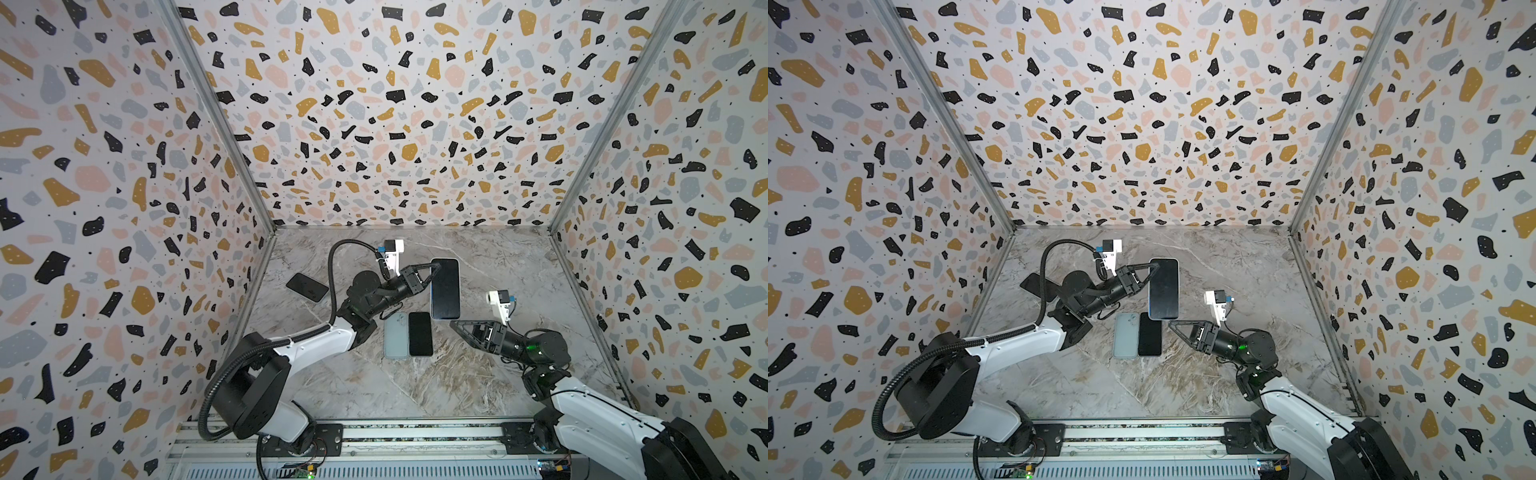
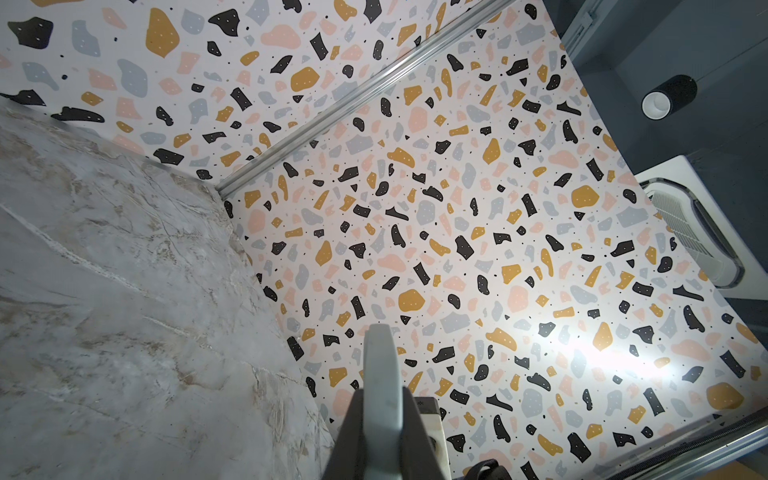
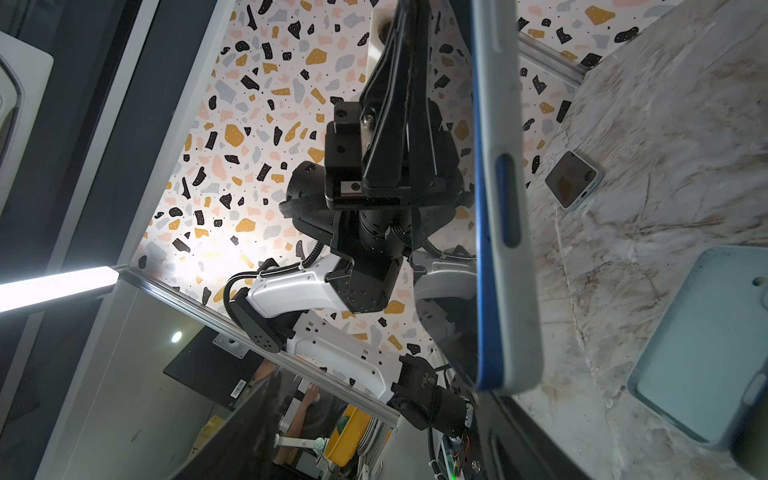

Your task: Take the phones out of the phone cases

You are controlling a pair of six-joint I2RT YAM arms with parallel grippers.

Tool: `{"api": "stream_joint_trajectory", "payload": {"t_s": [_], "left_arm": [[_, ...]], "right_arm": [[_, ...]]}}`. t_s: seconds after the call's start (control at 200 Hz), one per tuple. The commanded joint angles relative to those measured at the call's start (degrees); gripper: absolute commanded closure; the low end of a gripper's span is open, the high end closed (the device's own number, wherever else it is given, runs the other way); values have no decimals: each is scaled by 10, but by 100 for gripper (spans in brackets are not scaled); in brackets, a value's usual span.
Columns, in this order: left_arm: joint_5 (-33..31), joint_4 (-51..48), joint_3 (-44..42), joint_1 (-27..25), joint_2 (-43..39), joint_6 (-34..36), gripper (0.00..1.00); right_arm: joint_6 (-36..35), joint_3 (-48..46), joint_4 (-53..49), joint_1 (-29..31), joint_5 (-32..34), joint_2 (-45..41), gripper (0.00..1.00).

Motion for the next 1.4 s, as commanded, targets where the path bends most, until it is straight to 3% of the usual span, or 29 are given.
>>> {"api": "stream_joint_trajectory", "payload": {"t_s": [0.0, 1.397], "left_arm": [[4, 68, -4, -2, -4, -4, 100], [5, 88, -15, -6, 7, -2, 100]], "right_arm": [[-1, 5, 27, 2, 3, 0, 24], [21, -3, 62, -15, 0, 8, 24]]}}
